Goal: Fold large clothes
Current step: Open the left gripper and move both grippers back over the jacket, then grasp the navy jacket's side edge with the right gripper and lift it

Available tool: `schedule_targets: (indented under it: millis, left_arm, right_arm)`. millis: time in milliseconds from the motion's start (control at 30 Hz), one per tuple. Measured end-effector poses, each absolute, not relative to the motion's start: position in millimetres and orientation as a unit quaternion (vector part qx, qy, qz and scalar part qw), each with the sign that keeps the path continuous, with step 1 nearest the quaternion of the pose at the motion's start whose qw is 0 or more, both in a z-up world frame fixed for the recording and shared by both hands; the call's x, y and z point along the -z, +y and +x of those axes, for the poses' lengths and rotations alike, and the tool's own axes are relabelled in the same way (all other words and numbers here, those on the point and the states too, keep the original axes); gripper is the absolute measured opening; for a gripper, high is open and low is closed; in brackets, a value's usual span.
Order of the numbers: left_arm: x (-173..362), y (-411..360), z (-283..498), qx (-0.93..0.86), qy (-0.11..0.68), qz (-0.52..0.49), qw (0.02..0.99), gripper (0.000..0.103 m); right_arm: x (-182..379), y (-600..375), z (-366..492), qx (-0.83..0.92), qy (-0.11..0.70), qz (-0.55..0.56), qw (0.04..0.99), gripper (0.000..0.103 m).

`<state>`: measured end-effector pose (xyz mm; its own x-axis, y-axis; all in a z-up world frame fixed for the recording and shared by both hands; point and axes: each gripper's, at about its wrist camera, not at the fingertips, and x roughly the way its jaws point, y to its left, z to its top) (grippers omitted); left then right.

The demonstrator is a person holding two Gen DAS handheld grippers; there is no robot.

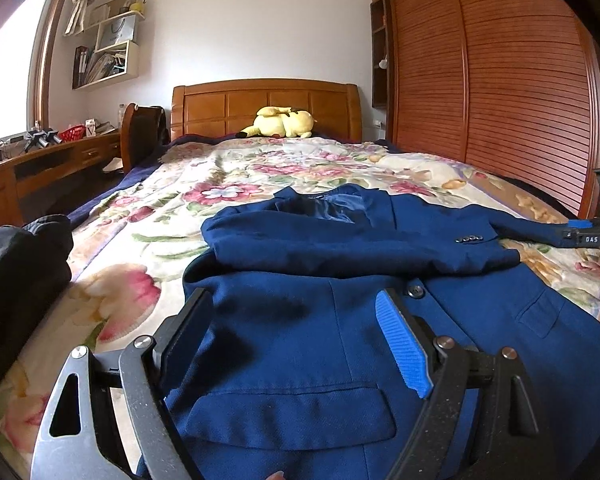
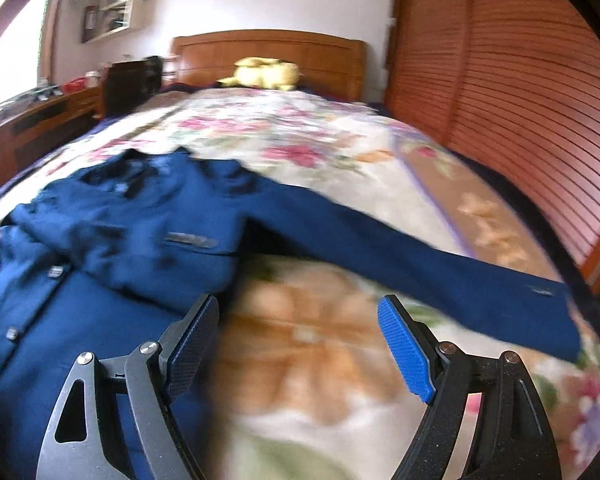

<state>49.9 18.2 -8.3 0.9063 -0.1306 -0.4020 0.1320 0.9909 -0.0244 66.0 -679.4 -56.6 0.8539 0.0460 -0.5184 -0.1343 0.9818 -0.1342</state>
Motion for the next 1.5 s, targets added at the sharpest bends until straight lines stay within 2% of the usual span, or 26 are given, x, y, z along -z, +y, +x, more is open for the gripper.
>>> schedule_targets:
  millis: [233,567,833,1033,1100,1133,1167,1200,1233,1500]
  left_arm:
    - [9,17,49,0.066,0.207,0.005,0.976,0.084]
    - [12,13,52,0.065,0.215,0.018,0.974,0.084]
    - [13,12,54,0.065,0.218,0.021,0.973,0.084]
    - [13,11,54,0.065,0.219,0.021,0.973,0.084]
    - [13,12,54,0.065,0.218,0.021,0.973,0.084]
    - [13,12,54,0.065,0.218,0.021,0.973,0.084]
    - [13,12,54,0.065,0.219,0.021,0.973,0.084]
    - [13,12,54,0.065,0.219,0.021,0.973,0.084]
    - [13,12,54,0.065,0.219,0.021,0.973,0.084]
    - [13,11,55,0.066,0.215,0.014,0.974,0.084]
  right_arm:
    - [59,-780,81,0.044,0.29,-0.049,0.955,0.083]
    - [53,-872,87,0.132,0.308,0.01,0.942,0.083]
    - [59,-893,100,0.2,0.35,0.037,0.914,0.083]
    - [64,-888,111,0.184,0.381,0.04,0.905,0.083]
    - [62,-886,110,0.17,0.384,0.034,0.907,0.068]
    - [65,-885,116,0.158,0.385,0.031,0.909,0.047]
    - [65,-882,117,0.154,0.387,0.021,0.909,0.033]
    - [63,-878,115,0.162,0.386,0.006,0.908,0.024]
    - [61,-876,116,0.162,0.381,-0.001,0.91,0.005]
    - [-18,-836,72,0.143,0.274,-0.049,0.95,0.004]
